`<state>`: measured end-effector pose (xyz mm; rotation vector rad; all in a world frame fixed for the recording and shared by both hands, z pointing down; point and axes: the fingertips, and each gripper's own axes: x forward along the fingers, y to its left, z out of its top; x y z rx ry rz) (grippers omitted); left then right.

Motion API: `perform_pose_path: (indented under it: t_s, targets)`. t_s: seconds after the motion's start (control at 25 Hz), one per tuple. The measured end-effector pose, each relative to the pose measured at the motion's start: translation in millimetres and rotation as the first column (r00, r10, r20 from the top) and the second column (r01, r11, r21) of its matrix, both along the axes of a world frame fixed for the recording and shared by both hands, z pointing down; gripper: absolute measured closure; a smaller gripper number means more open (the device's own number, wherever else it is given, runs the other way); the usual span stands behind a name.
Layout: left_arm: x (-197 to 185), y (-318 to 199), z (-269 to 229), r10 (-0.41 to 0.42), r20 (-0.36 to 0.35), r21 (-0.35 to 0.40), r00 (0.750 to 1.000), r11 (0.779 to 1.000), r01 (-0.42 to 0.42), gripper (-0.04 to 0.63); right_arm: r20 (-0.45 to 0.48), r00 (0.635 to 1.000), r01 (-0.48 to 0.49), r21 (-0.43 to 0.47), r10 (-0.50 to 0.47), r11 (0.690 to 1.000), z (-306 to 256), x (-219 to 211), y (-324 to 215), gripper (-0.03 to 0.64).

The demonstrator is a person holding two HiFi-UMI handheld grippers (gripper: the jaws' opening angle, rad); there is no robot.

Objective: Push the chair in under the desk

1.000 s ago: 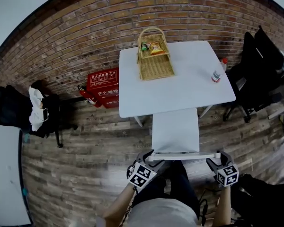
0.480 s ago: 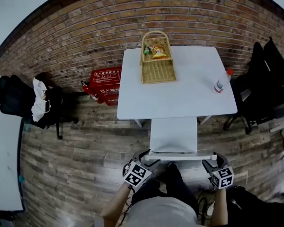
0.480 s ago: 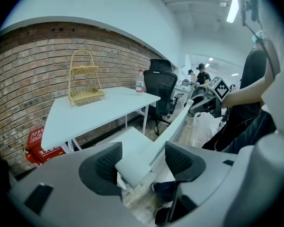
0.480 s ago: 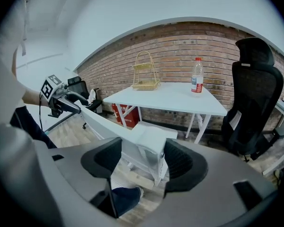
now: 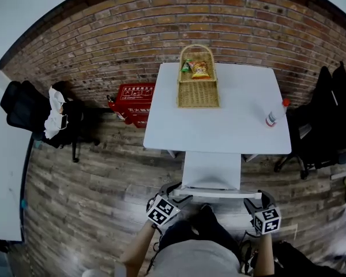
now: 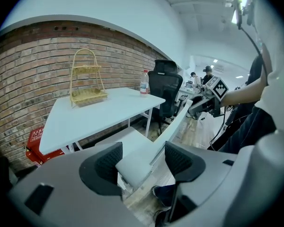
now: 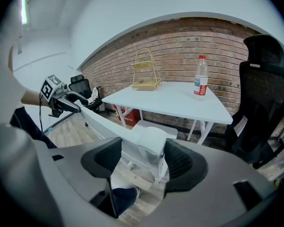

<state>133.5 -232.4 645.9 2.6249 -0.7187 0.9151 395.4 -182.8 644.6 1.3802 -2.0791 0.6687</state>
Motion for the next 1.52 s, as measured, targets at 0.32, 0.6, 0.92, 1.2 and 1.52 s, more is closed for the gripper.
perform_pose_path:
  t_s: [0.32, 0.6, 0.92, 1.2, 1.52]
  targets:
    - [8, -20, 0, -0.034, 0.005, 0.001, 0.999, 0.999, 0.034, 0.305, 0.001, 1.0, 0.019, 0.008, -0.019, 1.0, 3, 12, -28, 0.324]
    - [12, -37, -1, -0.057, 0.002, 0.014, 0.998, 0.998, 0.057, 0.304, 0.0, 0.999, 0.035, 0.015, -0.035, 0.999, 1, 17, -50, 0.324]
    - [14, -58, -1, -0.072, 0.004, 0.013, 0.997, 0.997, 0.072, 0.303, -0.002, 0.998, 0.055, 0.012, -0.055, 0.998, 2, 18, -73, 0.324]
    - [8, -78, -1, -0.073, 0.002, 0.008, 0.997, 0.997, 0.073, 0.302, -0.004, 0.998, 0.057, 0.016, -0.057, 0.998, 1, 11, -95, 0.324]
    - [4, -106, -1, -0.063, 0.007, 0.002, 0.998, 0.998, 0.063, 0.301, -0.002, 0.999, 0.045, 0.021, -0.045, 0.999, -1, 7, -121, 0.324]
